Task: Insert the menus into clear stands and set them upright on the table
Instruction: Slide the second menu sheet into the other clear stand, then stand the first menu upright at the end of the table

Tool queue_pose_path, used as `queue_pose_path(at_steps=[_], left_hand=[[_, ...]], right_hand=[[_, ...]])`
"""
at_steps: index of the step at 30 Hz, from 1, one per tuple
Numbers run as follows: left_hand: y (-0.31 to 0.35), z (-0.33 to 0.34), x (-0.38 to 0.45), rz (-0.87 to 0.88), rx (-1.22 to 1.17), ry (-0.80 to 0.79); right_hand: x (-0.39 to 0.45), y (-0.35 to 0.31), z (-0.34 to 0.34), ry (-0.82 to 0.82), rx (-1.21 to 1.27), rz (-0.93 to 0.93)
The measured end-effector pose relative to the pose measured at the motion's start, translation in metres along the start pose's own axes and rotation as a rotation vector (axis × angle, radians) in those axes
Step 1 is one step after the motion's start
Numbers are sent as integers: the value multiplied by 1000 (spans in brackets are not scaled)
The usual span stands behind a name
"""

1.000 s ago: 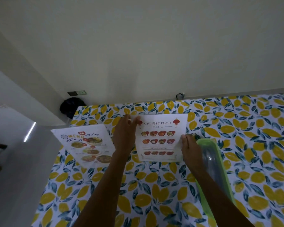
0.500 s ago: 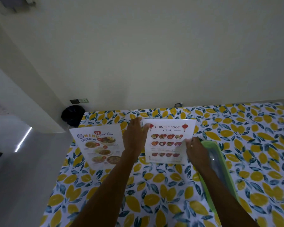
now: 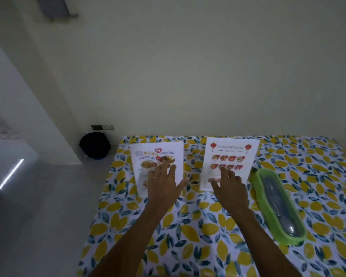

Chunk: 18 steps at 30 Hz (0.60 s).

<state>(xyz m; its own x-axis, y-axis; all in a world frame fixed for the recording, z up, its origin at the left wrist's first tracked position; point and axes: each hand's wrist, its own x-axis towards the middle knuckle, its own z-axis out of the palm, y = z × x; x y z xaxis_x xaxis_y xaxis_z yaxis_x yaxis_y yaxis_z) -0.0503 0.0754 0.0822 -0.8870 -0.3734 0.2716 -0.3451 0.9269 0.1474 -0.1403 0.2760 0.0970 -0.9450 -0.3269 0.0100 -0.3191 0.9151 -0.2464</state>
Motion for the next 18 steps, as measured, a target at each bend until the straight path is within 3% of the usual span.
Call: queue_pose_path(at_steps=[8,14,18], left_hand=[[-84,-17,-46,-76,38,-62],[-113,-19,-53,-115,29,-50],[-127,-8,-48,-162,40,-62]], right_hand=[[-27,-72,19,-39,-4,-102],[-28,-93,27,-21,-44,-158],[-15,-96,36,-107,-23,-135]])
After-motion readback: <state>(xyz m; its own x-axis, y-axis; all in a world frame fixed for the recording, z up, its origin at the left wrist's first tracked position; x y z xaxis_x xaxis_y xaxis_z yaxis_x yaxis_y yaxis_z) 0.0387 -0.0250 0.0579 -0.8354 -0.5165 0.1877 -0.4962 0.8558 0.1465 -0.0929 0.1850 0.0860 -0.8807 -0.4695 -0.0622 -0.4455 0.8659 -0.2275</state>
